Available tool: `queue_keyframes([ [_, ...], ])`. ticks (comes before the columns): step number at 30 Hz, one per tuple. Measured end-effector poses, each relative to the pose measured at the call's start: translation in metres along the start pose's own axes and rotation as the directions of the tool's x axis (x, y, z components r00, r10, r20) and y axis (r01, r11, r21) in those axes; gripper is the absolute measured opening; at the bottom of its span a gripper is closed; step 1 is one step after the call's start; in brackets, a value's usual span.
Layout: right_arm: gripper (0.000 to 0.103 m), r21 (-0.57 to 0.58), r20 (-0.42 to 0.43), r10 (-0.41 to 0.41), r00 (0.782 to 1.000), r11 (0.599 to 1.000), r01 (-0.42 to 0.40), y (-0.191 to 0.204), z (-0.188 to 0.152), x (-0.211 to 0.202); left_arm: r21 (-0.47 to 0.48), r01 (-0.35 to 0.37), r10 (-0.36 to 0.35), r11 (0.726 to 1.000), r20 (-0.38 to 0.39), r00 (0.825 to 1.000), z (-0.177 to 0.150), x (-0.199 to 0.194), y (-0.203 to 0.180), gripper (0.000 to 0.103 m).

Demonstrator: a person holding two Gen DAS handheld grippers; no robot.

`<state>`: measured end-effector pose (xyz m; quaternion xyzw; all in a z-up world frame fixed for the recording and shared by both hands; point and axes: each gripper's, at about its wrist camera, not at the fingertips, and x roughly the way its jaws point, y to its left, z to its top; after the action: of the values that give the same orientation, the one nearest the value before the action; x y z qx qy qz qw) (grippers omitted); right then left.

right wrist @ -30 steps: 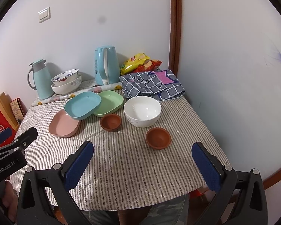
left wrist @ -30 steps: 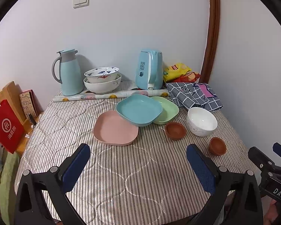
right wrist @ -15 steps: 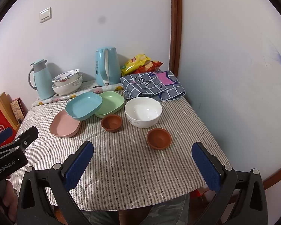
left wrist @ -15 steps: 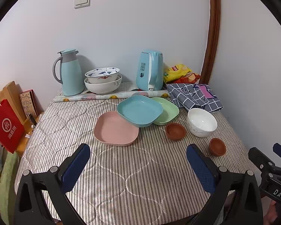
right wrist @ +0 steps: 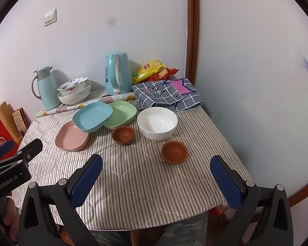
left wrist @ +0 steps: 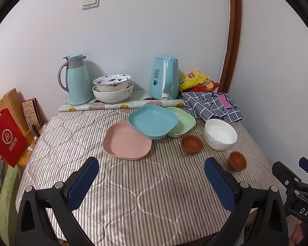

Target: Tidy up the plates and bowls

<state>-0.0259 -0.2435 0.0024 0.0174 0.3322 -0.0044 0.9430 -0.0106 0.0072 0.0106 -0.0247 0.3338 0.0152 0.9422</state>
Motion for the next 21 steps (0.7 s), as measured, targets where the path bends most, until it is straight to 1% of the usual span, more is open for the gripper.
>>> queue_keyframes([
  [21,0.103,-0.002,0.005,0.009,1.000,1.000,-0.009,0.0011,-0.0010,-0.0028,-0.007,0.008,-0.008,1.000,0.008,1.000,-0.0015,-0.0029,-0.0009,0.103],
])
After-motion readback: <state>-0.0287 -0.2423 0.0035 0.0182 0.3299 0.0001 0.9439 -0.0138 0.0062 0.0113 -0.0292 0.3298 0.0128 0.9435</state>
